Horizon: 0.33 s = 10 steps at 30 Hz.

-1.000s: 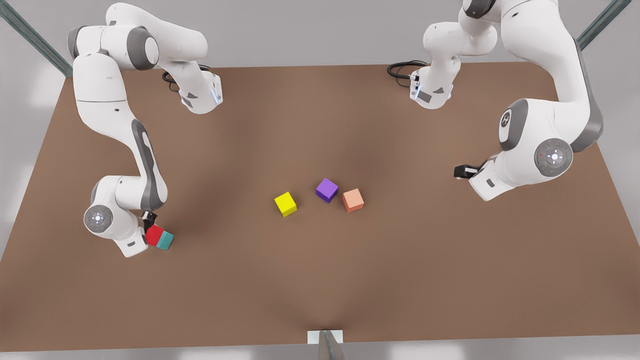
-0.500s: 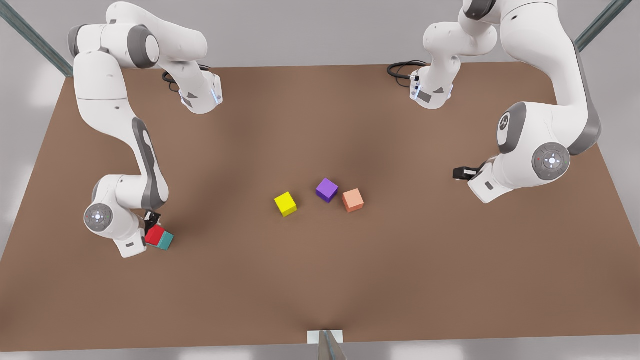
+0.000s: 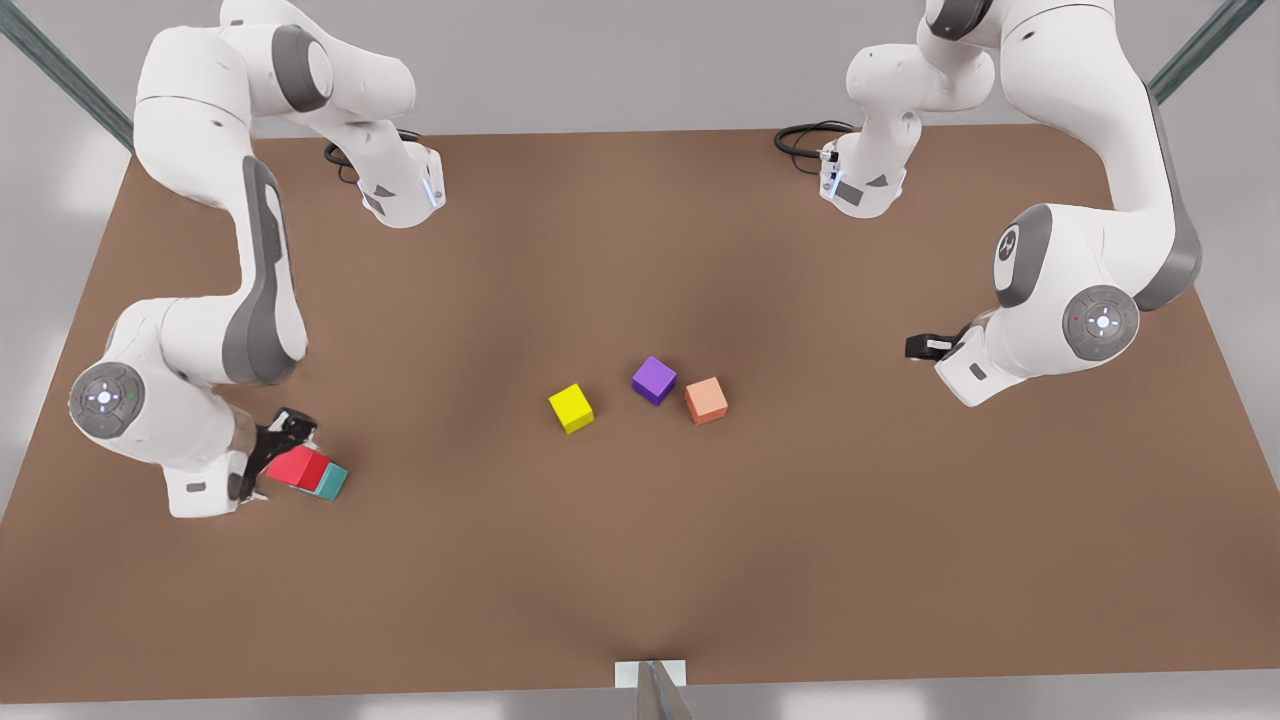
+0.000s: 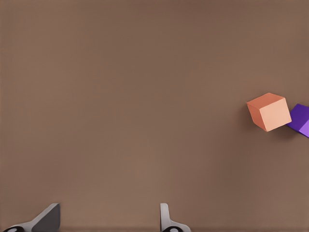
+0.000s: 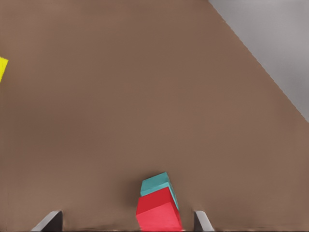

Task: Pick up red wooden cube and pass to hand red wooden cube and place in blue wooden cube

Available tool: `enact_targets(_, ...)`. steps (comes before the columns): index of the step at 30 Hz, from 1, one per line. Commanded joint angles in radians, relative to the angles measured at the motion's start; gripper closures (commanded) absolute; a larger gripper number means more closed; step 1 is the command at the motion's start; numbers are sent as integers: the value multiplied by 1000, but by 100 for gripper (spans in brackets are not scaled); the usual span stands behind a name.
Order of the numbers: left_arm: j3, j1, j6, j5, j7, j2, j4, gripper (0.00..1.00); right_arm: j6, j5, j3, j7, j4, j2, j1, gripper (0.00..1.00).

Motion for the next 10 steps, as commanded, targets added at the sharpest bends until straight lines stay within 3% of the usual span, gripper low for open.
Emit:
enact_targets(1,0,0,-2,0,-6,-1,0,0,-386,0,-6,781,43,-77,-17,0)
enact_targets(4,0,0,-3,2,-8,-1,0,0,-271,3,-12,778,-203,-301,-40,0)
enact_targets(10,0,-1,-5,0,-6,-3,0,0,-289,0,-12,809,-204,-309,-40,0)
